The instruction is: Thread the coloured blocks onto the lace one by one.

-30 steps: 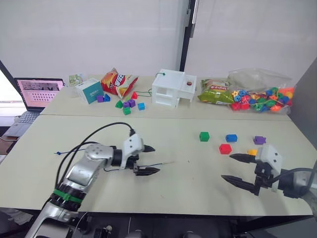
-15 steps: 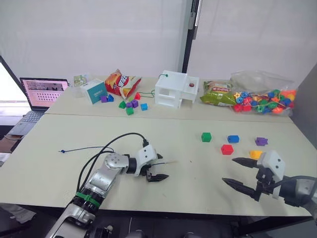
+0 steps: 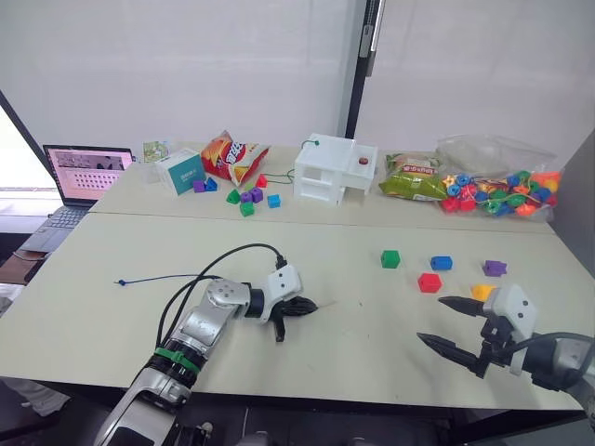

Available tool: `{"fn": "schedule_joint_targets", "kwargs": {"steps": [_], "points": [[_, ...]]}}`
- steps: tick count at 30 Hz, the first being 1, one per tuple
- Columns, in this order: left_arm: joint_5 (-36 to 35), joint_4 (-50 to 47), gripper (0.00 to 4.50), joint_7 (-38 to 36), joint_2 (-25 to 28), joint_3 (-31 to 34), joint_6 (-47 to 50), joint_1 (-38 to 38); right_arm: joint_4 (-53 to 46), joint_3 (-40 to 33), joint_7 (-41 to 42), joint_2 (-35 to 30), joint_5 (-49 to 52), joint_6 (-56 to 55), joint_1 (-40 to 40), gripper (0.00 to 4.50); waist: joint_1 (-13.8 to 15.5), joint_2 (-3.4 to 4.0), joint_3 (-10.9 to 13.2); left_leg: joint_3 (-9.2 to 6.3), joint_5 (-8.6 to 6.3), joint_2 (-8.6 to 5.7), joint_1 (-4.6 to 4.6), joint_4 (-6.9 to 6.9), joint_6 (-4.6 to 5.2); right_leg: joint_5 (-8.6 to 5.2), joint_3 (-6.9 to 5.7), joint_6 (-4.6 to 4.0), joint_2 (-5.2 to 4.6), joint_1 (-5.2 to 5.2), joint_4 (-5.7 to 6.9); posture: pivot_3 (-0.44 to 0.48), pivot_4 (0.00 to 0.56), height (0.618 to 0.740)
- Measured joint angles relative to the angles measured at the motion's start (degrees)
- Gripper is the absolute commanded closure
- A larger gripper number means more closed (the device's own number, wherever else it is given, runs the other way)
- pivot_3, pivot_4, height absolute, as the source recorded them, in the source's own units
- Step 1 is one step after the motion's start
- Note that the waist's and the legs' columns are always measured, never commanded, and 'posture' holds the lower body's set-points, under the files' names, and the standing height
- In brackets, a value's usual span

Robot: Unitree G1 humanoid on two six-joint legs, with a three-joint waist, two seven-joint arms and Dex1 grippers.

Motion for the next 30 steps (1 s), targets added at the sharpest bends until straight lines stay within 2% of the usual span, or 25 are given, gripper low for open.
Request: {"fn": "schedule_joint_targets", "kwargs": {"steps": [7,13,17,23,30], "points": [[-0.1,0.1,4.49,-1.0,0.4,0.2,0.2,-0.9,-0.5,-0.3,-1.7,1.3,0.0,-0.6,1.6,0.0,-0.1,0.0,0.0,-0.03,0.0,0.0,-0.01,-0.01,0.0,0.0,0.01,0.02,-0.01,-0.02,0.0,0.0,0.15,0.74],[-3.7,-8.7,4.49,-5.9,7.8,3.1,6.0,1.2,-2.8,-3.8,-7.8,6.8,0.2,0.1,4.8,0.0,-1.0,0.01,0.0,-0.05,0.0,0.06,-0.1,-0.09,-0.01,-0.01,0.09,0.0,-0.01,-0.23,0.07,0.0,0.15,0.74],[-7.9,-17.7,4.49,-8.4,13.4,6.4,11.3,4.2,-5.1,-7.4,-17.2,14.3,1.5,1.9,4.6,0.0,-1.5,0.03,0.0,-0.08,-0.01,0.13,-0.15,-0.12,-0.02,-0.01,0.13,-0.01,-0.17,-0.3,0.08,0.0,0.15,0.74],[-11.3,-27.7,4.49,-8.7,18.4,7.9,17.3,9.2,-3.0,-10.8,-33.8,17.4,-1.5,8.1,-2.5,0.0,-1.7,0.12,0.0,-0.06,-0.01,0.05,-0.18,-0.13,-0.03,-0.01,0.13,-0.01,-0.31,-0.36,0.07,0.0,0.15,0.74],[-11.5,-31.8,4.49,-5.6,17.7,7.7,19.6,11.3,10.7,-7.2,-39.5,12.8,-6.0,14.5,-15.5,0.0,-1.9,0.15,0.0,0.1,0.03,-0.01,-0.49,-0.12,-0.03,0.0,0.19,-0.01,-0.17,-0.78,0.16,0.0,0.15,0.74]]}}
